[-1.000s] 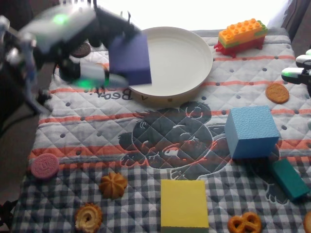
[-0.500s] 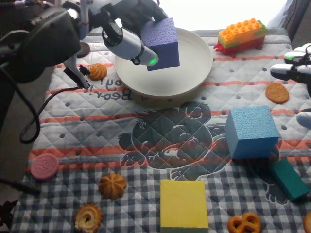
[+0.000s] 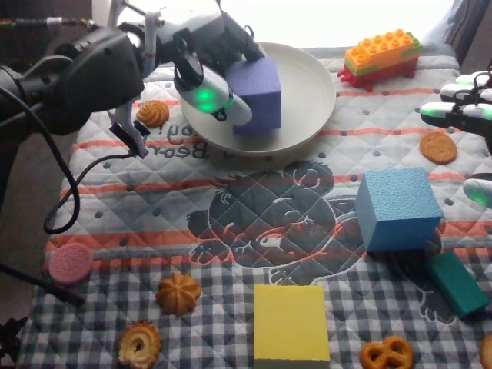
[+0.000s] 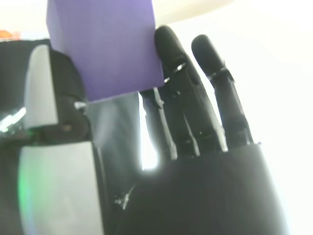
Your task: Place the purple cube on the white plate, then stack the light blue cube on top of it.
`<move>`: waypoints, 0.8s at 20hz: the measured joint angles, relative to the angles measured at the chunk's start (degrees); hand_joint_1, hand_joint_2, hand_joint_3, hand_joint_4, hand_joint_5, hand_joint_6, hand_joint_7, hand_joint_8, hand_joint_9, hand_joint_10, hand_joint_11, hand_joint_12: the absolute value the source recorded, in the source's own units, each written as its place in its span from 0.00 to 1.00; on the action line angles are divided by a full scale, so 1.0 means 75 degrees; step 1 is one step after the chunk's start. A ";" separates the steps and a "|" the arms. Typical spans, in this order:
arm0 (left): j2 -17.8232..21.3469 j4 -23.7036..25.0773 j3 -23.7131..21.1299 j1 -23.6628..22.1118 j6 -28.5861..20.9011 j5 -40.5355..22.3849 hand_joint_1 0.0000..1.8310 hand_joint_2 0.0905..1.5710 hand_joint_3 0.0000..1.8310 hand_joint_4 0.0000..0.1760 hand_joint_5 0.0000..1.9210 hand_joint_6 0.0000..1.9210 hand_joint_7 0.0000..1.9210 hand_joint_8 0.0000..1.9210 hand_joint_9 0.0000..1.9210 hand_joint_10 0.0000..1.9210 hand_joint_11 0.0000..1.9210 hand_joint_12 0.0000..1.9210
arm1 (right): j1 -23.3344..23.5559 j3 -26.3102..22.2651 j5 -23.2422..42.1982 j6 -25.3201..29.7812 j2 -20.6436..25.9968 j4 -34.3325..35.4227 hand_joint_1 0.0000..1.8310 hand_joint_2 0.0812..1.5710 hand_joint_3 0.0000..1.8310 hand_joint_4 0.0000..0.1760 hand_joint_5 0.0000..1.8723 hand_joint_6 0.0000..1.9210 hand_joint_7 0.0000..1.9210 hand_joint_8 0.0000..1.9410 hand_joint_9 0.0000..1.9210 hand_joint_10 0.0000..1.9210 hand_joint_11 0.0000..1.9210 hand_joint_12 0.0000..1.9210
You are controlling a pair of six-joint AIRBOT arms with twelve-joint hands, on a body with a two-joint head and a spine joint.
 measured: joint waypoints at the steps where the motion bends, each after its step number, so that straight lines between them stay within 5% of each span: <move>1: -0.0023 0.0003 0.0000 0.0020 0.0009 0.0119 0.58 0.64 0.00 0.39 0.35 0.06 0.30 0.33 0.23 0.54 0.12 0.78 | 0.0000 0.0000 0.0015 0.0003 0.0000 -0.0012 0.24 0.83 0.00 0.61 0.18 0.00 0.16 0.00 0.15 0.00 0.12 0.12; 2: -0.0038 0.0000 0.0000 0.0020 0.0012 0.0119 0.56 0.64 0.00 0.48 0.33 0.02 0.31 0.23 0.21 0.51 0.10 0.77 | 0.0000 0.0000 0.0015 0.0003 -0.0017 -0.0006 0.24 0.83 0.00 0.65 0.18 0.00 0.16 0.00 0.15 0.00 0.12 0.12; 3: -0.0038 0.0003 0.0000 0.0020 0.0009 0.0087 0.55 0.64 0.00 0.58 0.31 0.00 0.31 0.16 0.20 0.47 0.06 0.77 | 0.0000 0.0015 0.0017 0.0006 -0.0050 -0.0012 0.27 0.83 0.00 0.59 0.19 0.00 0.16 0.00 0.15 0.00 0.13 0.12; 6: -0.0038 0.0006 -0.0006 0.0023 0.0012 0.0073 0.54 0.65 0.00 0.72 0.25 0.00 0.28 0.04 0.16 0.38 0.00 0.75 | 0.0000 0.0032 0.0003 0.0009 -0.0090 -0.0009 0.31 0.83 0.00 0.54 0.18 0.00 0.16 0.00 0.15 0.00 0.12 0.11; 9: -0.0015 0.0038 -0.0105 0.0111 0.0015 -0.0017 0.49 0.61 0.00 0.99 0.12 0.00 0.17 0.00 0.16 0.09 0.00 0.41 | 0.0000 0.0032 0.0003 0.0012 -0.0096 -0.0006 0.29 0.83 0.00 0.66 0.17 0.00 0.15 0.00 0.13 0.00 0.11 0.10; 11: 0.0041 0.0087 -0.0315 0.0114 0.0015 -0.0096 0.49 0.57 0.00 1.00 0.06 0.00 0.12 0.00 0.15 0.03 0.00 0.38 | 0.0000 0.0032 0.0012 0.0038 -0.0096 -0.0017 0.30 0.83 0.00 0.71 0.16 0.00 0.15 0.00 0.13 0.00 0.11 0.09; 14: 0.0490 0.0143 -0.1003 0.0312 0.0012 -0.0600 0.46 0.54 0.00 1.00 0.00 0.00 0.05 0.00 0.12 0.00 0.00 0.33 | 0.0017 0.0041 0.0012 0.0181 -0.0096 -0.0020 0.29 0.83 0.00 0.64 0.15 0.00 0.14 0.00 0.12 0.00 0.10 0.09; 16: 0.0965 0.0326 -0.1647 0.0527 -0.0105 -0.0997 0.42 0.54 0.00 1.00 0.00 0.00 0.03 0.00 0.07 0.00 0.00 0.23 | 0.0201 0.0082 -0.0079 0.0309 -0.0105 -0.0105 0.23 0.81 0.00 0.85 0.13 0.00 0.12 0.00 0.08 0.00 0.04 0.07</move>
